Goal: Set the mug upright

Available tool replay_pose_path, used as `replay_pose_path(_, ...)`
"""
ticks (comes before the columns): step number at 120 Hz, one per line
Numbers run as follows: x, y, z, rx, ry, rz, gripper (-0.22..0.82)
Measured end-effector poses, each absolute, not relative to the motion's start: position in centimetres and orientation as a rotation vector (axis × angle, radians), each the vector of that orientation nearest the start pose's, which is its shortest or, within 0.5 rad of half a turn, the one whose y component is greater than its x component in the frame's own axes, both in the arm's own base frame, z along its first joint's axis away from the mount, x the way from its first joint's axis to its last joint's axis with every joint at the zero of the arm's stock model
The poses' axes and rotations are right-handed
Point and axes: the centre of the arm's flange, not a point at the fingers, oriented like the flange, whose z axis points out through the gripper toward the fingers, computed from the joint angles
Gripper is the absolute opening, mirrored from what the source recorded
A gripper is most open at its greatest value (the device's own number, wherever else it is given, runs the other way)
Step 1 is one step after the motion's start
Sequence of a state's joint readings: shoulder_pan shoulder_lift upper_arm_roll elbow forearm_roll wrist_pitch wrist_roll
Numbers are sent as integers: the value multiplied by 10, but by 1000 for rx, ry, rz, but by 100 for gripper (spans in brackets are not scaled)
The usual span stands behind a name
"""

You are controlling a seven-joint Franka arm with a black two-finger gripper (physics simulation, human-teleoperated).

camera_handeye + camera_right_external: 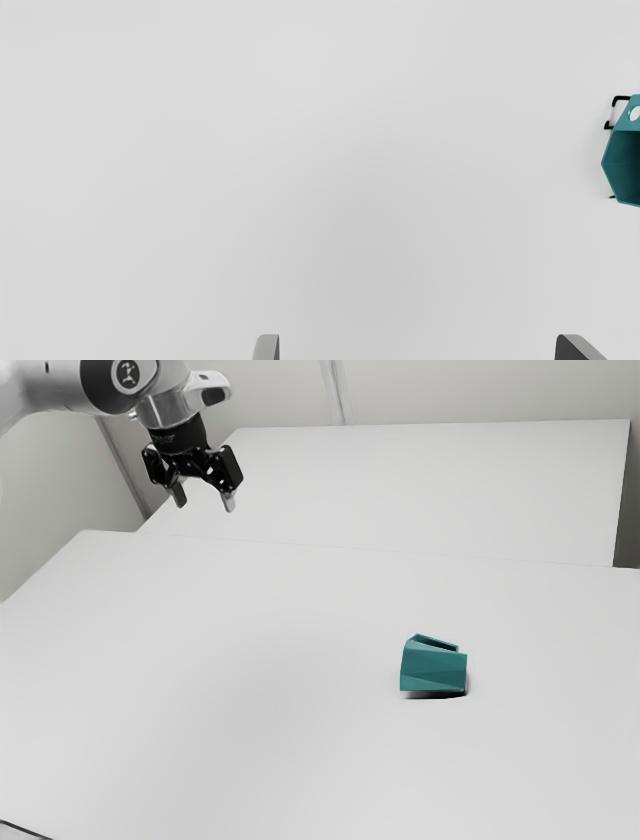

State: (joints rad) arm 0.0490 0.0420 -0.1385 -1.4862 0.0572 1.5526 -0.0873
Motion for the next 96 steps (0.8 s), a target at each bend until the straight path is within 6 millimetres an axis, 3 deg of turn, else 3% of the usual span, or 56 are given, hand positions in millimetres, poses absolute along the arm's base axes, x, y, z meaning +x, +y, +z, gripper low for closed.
replay_pose_path(31,555,-44,650,-3097,-9,-69,60)
replay_pose_path(52,553,-49,627,-3186,-26,-51,60)
replay_pose_path(67,548,-58,602,-3319,-74,-38,60)
replay_pose_path(96,549,-96,516,-3551,-205,48,60)
